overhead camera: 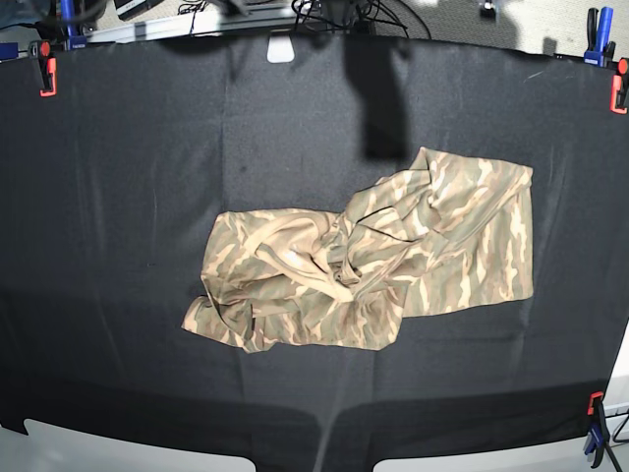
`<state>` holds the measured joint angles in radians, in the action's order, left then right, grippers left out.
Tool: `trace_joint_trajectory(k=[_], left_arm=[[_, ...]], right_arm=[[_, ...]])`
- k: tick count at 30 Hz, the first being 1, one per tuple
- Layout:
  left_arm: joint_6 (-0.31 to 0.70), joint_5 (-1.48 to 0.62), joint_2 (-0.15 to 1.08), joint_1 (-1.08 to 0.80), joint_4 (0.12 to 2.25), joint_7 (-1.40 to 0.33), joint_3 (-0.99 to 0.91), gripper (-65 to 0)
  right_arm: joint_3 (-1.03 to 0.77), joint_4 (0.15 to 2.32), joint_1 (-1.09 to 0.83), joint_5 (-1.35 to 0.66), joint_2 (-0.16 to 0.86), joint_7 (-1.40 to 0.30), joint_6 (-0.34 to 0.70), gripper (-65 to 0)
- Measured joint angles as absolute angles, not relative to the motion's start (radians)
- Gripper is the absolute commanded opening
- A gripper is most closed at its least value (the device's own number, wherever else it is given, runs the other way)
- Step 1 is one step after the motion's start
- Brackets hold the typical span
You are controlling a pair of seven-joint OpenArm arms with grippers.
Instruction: Layout the t-shirt on the table in an organized manner, then fold the t-shirt properly
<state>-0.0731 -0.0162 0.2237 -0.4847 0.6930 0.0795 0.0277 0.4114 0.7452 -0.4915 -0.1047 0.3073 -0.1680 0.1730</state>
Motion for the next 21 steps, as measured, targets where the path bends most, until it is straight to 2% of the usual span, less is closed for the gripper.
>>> trace_joint_trajectory(k=[4, 8, 15, 19, 21], left_arm=[[-0.048, -0.076, 0.251, -0.604, 0.868, 0.067, 0.028, -28.9], [-0.045, -0.083, 0.286, -0.731, 1.087, -0.016, 0.029, -28.9], [-0.049, -0.081, 0.336, -0.949, 1.468, -0.089, 0.028, -28.9], [-0.048, -0.081, 0.332, -1.004, 1.634, -0.218, 0.027, -28.9], [-0.078, -0.084, 0.332, -1.006, 1.693, -0.298, 0.027, -28.9]], right_arm=[[0.411, 0.895, -0.620, -0.105, 0.374, -0.180, 0.173, -43.4], [0.393, 1.139, -0.791, -0.107, 0.432, -0.163, 0.165, -43.4], [0.167, 1.634, -1.115, -0.102, 0.468, -0.179, 0.185, -43.4], [0.049, 1.840, -1.182, -0.103, 0.469, -0.263, 0.221, -43.4], [0.017, 1.911, -1.187, -0.101, 0.474, -0.310, 0.251, -43.4]])
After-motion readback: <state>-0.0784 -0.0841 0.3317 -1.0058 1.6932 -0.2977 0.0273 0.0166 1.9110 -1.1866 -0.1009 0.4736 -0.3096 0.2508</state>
